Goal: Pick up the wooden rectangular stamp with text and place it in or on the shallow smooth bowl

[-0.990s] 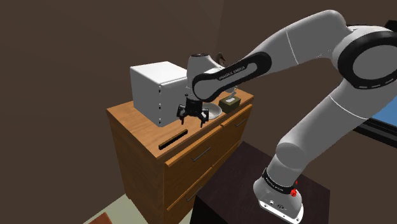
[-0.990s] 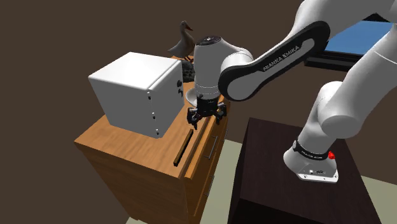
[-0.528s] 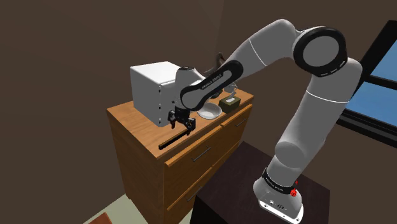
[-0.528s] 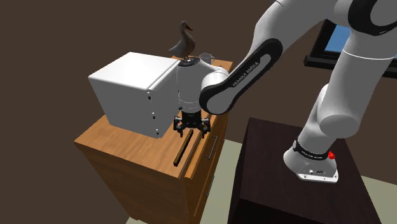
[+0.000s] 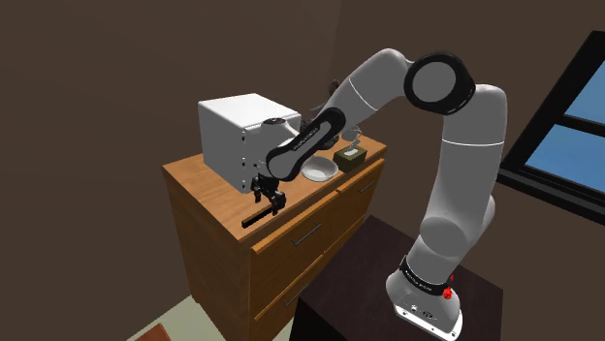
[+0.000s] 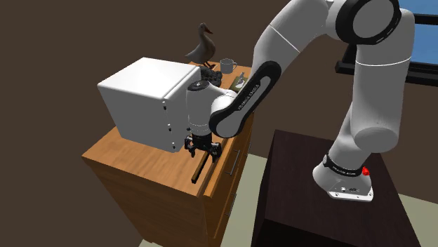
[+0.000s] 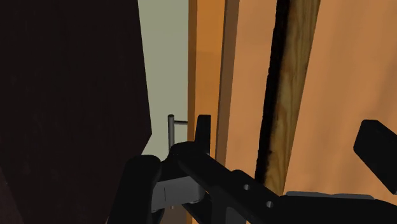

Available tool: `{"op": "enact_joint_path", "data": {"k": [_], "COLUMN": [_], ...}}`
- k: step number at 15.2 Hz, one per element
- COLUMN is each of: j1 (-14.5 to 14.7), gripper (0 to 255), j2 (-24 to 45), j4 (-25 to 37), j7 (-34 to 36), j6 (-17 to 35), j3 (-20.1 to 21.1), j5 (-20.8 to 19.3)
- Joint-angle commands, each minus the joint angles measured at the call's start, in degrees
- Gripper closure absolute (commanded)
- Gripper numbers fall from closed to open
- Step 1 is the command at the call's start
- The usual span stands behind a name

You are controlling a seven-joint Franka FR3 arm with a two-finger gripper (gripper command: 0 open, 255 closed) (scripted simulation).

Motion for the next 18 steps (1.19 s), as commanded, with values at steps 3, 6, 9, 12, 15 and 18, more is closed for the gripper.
{"op": "enact_joint_path", "data": {"k": [3,6,9,12,15,18], "j1": [0.8,0.9,0.9,0.9,1.0,0.9], "gripper": [0,0,0,255,255,255], "j2": [2.8,3.2,3.2,3.2,3.3,3.4], "j4": [0.2,0.2,0.2,0.2,0.3,0.4], "j7": [1.3,1.4,1.4,1.4,1.5,1.3], "j6": [2.5,2.8,2.8,2.8,2.8,2.8], "j3": [-1.0,-1.2,-1.2,-1.1,-1.2,-1.2], "j5": [-1.6,-1.8,-1.8,-1.8,-1.9,-1.9]}}
